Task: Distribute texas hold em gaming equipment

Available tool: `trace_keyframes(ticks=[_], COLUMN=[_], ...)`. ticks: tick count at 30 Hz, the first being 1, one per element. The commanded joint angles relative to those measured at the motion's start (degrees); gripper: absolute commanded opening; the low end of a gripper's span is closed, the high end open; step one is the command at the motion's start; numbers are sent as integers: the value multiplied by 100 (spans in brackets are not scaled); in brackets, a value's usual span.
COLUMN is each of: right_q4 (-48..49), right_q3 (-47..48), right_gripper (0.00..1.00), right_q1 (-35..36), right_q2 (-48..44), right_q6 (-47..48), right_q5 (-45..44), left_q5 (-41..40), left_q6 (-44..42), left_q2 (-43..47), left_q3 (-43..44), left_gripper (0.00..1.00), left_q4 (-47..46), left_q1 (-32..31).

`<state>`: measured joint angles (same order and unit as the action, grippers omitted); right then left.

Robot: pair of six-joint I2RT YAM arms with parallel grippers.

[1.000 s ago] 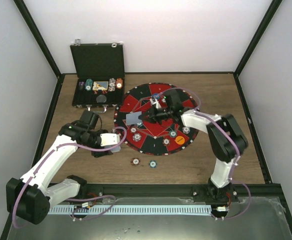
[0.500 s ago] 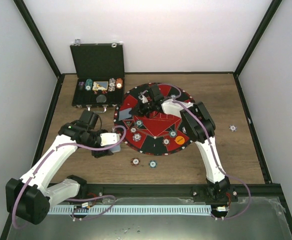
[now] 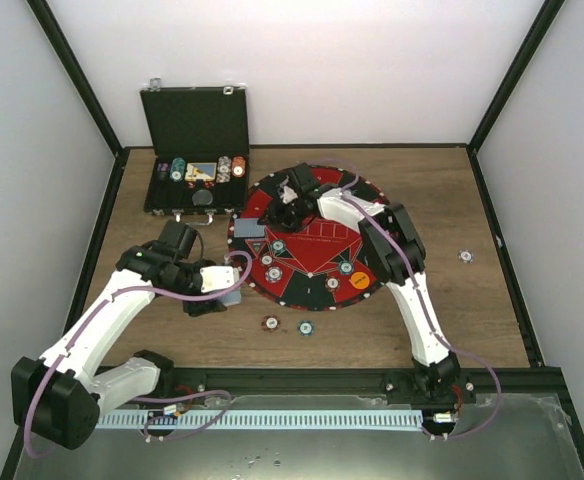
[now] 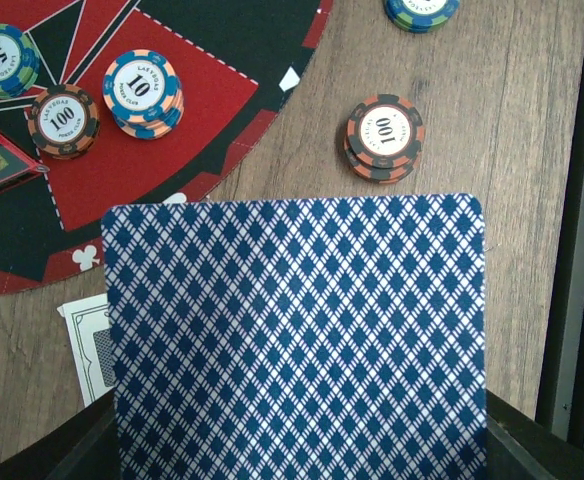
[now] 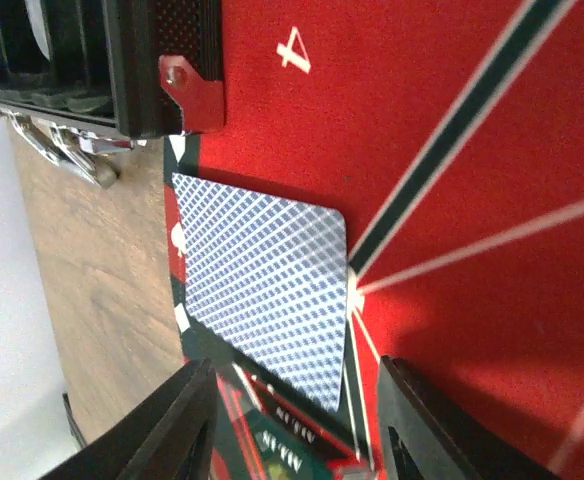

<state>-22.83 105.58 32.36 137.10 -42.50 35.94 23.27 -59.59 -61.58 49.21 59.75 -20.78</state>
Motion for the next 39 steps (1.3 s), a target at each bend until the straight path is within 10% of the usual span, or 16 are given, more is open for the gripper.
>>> trace_keyframes(ticks=[1,18,39], right_q4=[-438,2613,4225], right_q3=[-89,-4746,-5601], right_gripper=[50,80,78], right_q1=[34,1252,1958], right_q2=[-896,-4559,-4475], right_q6=[321,-1178,-1873], right_q5=[-498,286,599], left_q5=[161,278,264], left_q6=[41,41,6], left_q2=[119,181,190], left_q3=[165,172,125], left_gripper=[7,7,7], left_q4=[59,45,41], left_q1=[10,0,-4])
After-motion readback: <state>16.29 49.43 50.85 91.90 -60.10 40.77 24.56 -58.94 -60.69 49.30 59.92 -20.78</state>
